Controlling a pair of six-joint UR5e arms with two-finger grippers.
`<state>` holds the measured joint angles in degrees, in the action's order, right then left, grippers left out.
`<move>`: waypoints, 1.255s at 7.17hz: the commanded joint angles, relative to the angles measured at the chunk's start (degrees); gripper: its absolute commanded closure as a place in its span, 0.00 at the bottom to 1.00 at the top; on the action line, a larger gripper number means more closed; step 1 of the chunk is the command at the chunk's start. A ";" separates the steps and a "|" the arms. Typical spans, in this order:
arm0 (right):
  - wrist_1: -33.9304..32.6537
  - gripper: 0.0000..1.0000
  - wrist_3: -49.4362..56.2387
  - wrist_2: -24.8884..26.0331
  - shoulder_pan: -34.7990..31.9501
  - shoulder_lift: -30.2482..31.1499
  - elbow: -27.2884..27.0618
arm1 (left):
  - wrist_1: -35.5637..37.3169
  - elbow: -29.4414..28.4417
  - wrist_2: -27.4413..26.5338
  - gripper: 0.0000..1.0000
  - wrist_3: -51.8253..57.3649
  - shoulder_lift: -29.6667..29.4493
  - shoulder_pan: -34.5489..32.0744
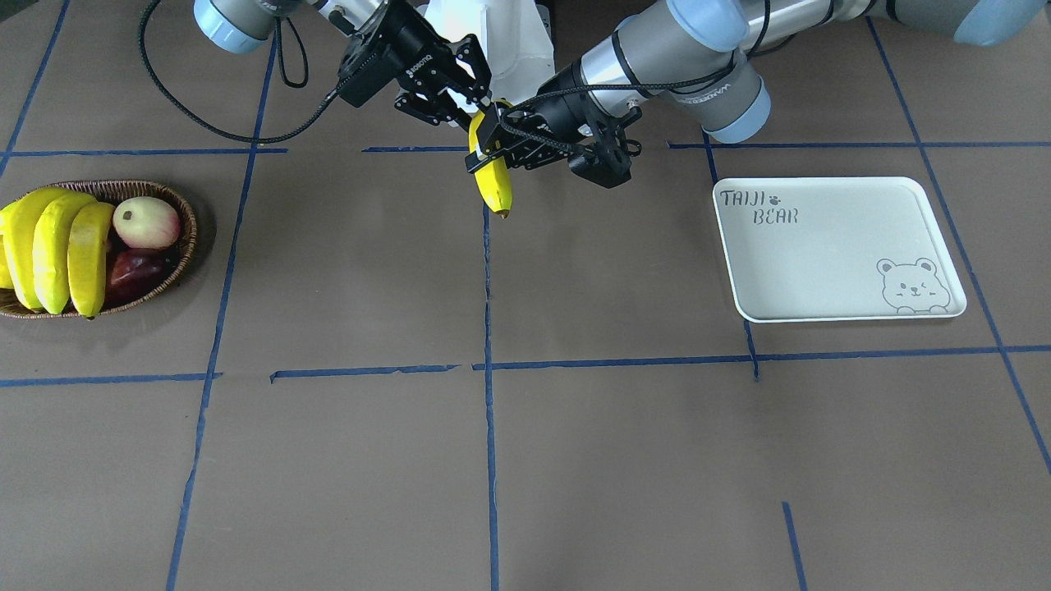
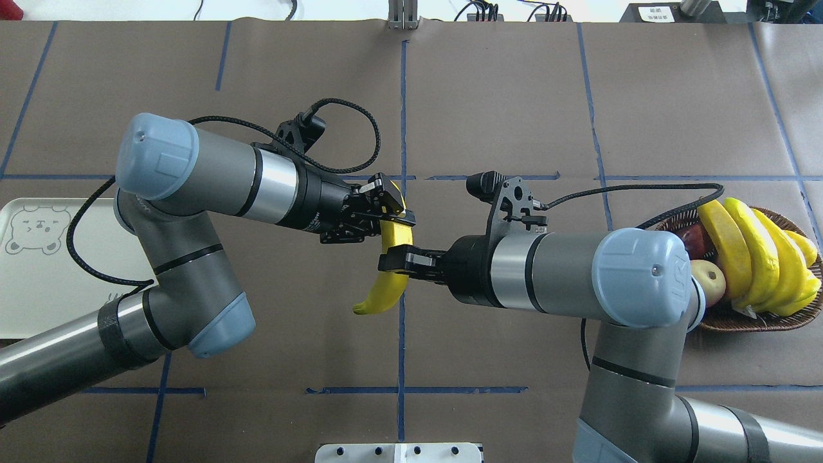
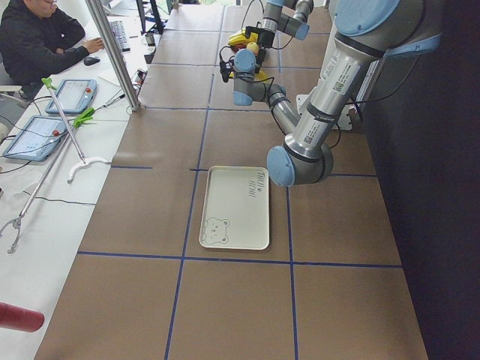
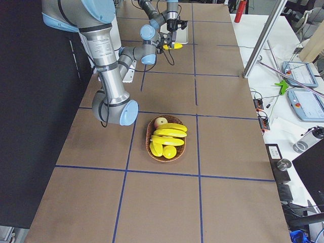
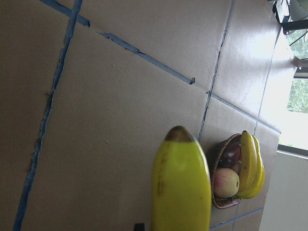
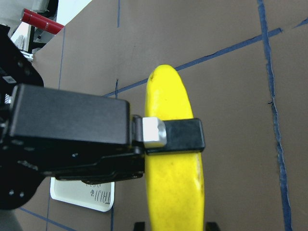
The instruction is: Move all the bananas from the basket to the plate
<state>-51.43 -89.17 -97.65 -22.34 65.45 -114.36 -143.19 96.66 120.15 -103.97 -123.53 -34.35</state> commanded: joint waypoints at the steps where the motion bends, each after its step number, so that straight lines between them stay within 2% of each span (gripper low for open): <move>1: -0.07 0.00 -0.04 0.01 0.02 0.02 -0.24 | 0.19 -0.07 0.00 1.00 0.43 0.13 -0.10; 3: -0.25 0.00 -0.04 -0.34 -0.42 0.55 -0.94 | 0.45 -1.81 -0.17 1.00 0.70 0.40 -2.11; 5: -2.26 0.00 -0.04 -4.28 -3.04 3.43 -4.71 | 3.42 -3.32 -0.09 1.00 0.79 6.51 -7.90; 6: -6.45 0.00 -0.04 -4.39 -4.63 5.19 -7.34 | 5.45 -2.71 0.43 1.00 4.01 11.25 -12.54; 7: -12.23 0.00 0.13 -4.47 -6.47 5.38 -9.36 | 6.77 -2.44 0.27 1.00 14.31 18.34 -14.85; 9: -25.84 0.00 8.43 -4.56 -8.33 5.39 -11.13 | 6.70 -3.14 -0.26 1.00 31.83 33.20 -19.15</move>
<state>-69.07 -85.72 -102.15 -29.65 70.74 -123.99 -136.71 93.91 120.09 -81.92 -98.68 -50.64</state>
